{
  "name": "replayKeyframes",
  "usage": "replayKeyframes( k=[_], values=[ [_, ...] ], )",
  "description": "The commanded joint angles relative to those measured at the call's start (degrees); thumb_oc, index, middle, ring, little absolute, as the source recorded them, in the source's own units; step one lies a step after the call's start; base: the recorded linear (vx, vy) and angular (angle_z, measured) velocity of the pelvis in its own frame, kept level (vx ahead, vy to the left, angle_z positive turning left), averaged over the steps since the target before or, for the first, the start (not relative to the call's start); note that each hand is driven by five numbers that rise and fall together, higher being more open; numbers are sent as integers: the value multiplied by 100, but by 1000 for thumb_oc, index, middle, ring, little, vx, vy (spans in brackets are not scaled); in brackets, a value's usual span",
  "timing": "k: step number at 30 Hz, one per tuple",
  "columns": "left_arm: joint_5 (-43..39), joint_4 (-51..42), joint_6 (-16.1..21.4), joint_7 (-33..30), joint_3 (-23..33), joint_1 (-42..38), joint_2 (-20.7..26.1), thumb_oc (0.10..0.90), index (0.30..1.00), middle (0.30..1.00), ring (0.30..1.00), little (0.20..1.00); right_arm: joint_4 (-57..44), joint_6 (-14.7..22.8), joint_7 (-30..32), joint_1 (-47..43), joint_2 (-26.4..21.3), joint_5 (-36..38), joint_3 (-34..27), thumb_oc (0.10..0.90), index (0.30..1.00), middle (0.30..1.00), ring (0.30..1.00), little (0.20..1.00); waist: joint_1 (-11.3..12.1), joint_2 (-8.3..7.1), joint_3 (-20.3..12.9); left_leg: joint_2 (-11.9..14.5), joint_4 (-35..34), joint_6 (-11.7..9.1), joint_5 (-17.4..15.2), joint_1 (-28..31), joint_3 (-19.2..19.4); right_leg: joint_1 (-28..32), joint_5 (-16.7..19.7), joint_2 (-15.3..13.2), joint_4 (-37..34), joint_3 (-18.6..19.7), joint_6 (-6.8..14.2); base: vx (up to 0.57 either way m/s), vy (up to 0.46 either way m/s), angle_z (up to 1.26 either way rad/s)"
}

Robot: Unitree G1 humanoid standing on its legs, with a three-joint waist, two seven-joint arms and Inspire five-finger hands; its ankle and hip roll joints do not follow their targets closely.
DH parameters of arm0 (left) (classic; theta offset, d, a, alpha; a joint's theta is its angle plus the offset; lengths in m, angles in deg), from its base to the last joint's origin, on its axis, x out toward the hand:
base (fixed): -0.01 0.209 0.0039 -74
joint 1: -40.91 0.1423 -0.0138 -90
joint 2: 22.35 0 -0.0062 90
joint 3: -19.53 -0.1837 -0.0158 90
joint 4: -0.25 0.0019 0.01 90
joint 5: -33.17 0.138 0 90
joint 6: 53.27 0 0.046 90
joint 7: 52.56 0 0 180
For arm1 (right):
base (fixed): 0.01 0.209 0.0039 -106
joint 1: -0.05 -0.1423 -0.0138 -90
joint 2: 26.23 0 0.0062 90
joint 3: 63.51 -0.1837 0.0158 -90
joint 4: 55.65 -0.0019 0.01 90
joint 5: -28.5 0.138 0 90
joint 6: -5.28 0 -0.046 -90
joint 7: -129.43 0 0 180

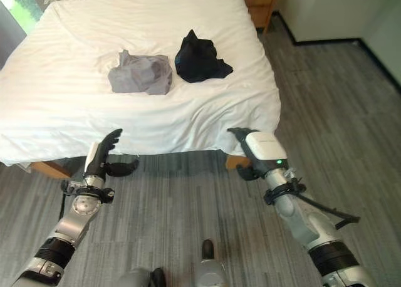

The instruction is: Pick up bed clothes into laundry basket.

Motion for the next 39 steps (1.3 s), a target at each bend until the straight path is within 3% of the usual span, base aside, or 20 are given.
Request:
replayKeyframes(
  k=[1, 3, 4, 6, 9, 13, 16, 18, 20, 22, 23, 24, 25, 26, 28, 29, 31, 34, 39],
  values=[
    [118, -798, 593, -44, 268, -157, 367, 800, 900, 900, 900, 900, -532, 221, 325, -342, -314, 210, -241, 800, 900, 900, 900, 900, 100, -54, -444, 104, -1396, 409, -257, 594, 274, 279, -536, -5, -567, 133, 512, 476, 90, -52],
    [127, -820, 602, -4, 288, -24, 351, 800, 900, 900, 900, 900, -499, 263, 319, -232, -361, 172, -253, 800, 900, 900, 900, 900, 167, -32, -508, 136, -2963, 459, -19, 682, 315, 524, -708, 42, -567, 98, 598, 552, 116, -33],
    [146, -818, 593, 3, 272, -2, 345, 800, 900, 900, 900, 900, -492, 264, 323, -220, -398, 148, -252, 800, 900, 900, 900, 900, 231, -4, -528, 187, -3617, 410, 329, 725, 228, 663, -779, 107, -567, 86, 618, 476, 104, -14],
    [150, -818, 573, 40, 244, 5, 329, 800, 900, 900, 900, 900, -538, 264, 365, -226, -450, 120, -322, 800, 900, 900, 900, 900, 301, -15, -555, 315, -4335, 396, 496, 703, 46, 894, -905, 149, -567, 96, 650, 449, 92, -15],
    [181, -896, 579, 95, 252, 87, 341, 800, 900, 900, 900, 900, -856, 267, 485, -151, -462, 96, -638, 800, 900, 900, 900, 900, 306, -41, -622, 467, -4433, 330, 652, 629, -5, 1222, -1052, 170, -567, 152, 696, 379, 105, -34],
    [181, -1039, 609, 125, 362, 361, 389, 800, 900, 900, 900, 900, -1249, 239, 614, 206, -400, 76, -1316, 800, 900, 900, 900, 900, 303, -130, -819, 459, -4412, 389, 705, 838, 301, 1421, -1141, 51, -312, 248, 800, 445, 185, -42],
    [345, -1233, 645, 10, 458, 596, 542, 800, 900, 900, 900, 900, -1285, 141, 739, 129, -334, -41, -1504, 800, 900, 900, 900, 900, 371, -287, -928, 193, -4444, 608, 466, 1065, 410, 1021, -690, -145, 721, 330, 1144, 299, 192, -14],
    [311, -1570, 712, -131, 493, 726, 712, 800, 900, 900, 900, 900, -1118, 43, 803, -432, -414, 102, -1274, 800, 900, 900, 900, 900, 429, -339, -883, 61, -4486, 800, 287, 1264, 427, 435, -120, -264, 1797, 566, 1476, 228, 206, -22],
    [263, -1868, 773, -195, 634, 777, 835, 800, 900, 900, 900, 900, -940, -11, 760, -953, -569, 347, -1097, 800, 900, 900, 900, 900, 459, -356, -812, 57, -4486, 888, 142, 1364, 379, -59, 151, -249, 2499, 736, 1590, 225, 166, -9],
    [85, -1969, 901, -198, 738, 760, 923, 800, 900, 900, 900, 900, -485, -107, 808, -1477, -658, 481, -819, 800, 900, 900, 900, 900, 606, -405, -823, 37, -4486, 882, 25, 1445, 380, -109, 263, -550, 2076, 336, 1531, 185, 47, 0],
    [84, -1969, 901, -197, 749, 767, 918, 800, 900, 900, 900, 900, -466, -103, 815, -1505, -659, 483, -790, 800, 900, 900, 900, 900, 580, -409, -815, 24, -4486, 882, -1, 1464, 364, -81, 239, -564, 2081, 322, 1542, 210, 5, -1],
    [-36, -2070, 945, -188, 798, 698, 997, 800, 900, 900, 900, 900, 137, -286, 838, -1957, -926, 440, -509, 800, 900, 900, 900, 900, 714, -472, -835, -10, -4486, 833, -118, 1490, 328, -127, 31, -661, 1372, 0, 1389, 156, 8, 13],
    [-38, -2076, 940, -184, 832, 711, 985, 800, 900, 900, 900, 900, 190, -275, 856, -2048, -928, 449, -425, 800, 900, 900, 900, 900, 658, -451, -826, -1, -4486, 829, -120, 1491, 299, -85, 42, -651, 1330, -40, 1385, 363, -29, 29],
    [-247, -1940, 1029, -73, 794, 654, 1019, 800, 900, 900, 900, 900, 845, -495, 852, -2277, -1026, 387, -203, 800, 900, 900, 900, 900, 697, -494, -815, -21, -4486, 767, -233, 1561, 116, -263, -214, -459, -15, 42, 1285, 213, -42, 32],
    [-310, -1774, 1034, -68, 747, 540, 1041, 800, 900, 900, 900, 900, 1132, -534, 898, -2422, -1069, 502, -112, 800, 900, 900, 900, 900, 696, -519, -787, 0, -4486, 725, -265, 1588, 51, -381, -123, -416, -339, 100, 1306, 214, -83, 50],
    [-336, -1589, 1025, -82, 688, 440, 1059, 800, 900, 900, 900, 900, 1409, -603, 884, -2614, -1133, 486, 79, 800, 900, 900, 900, 900, 749, -561, -754, 55, -4486, 671, -266, 1610, 15, -575, 21, -444, -491, 121, 1352, 191, -92, 77],
    [-308, -1325, 1055, -20, 624, 325, 1105, 800, 900, 900, 900, 900, 2024, -626, 778, -3096, -1244, 660, 441, 800, 900, 900, 900, 900, 830, -609, -730, 11, -4486, 662, -315, 1661, -56, -538, -50, -465, -567, 81, 1382, 152, -73, 85],
    [-380, -1222, 1030, 10, 612, 431, 1067, 800, 900, 900, 900, 900, 2619, -611, 610, -3593, -1247, 930, 920, 800, 900, 900, 900, 900, 936, -726, -785, -35, -4486, 623, -296, 1651, -202, -458, 63, -450, -567, 125, 1315, 172, -120, 48],
    [-395, -1108, 1021, 215, 686, 858, 940, 800, 900, 900, 900, 900, 2912, -422, 284, -4011, -1259, 866, 1624, 800, 900, 900, 900, 900, 1078, -692, -877, 15, -4486, 538, -274, 1640, -344, -214, -4, -450, -567, -177, 1258, 160, -101, 11]
  ],
)
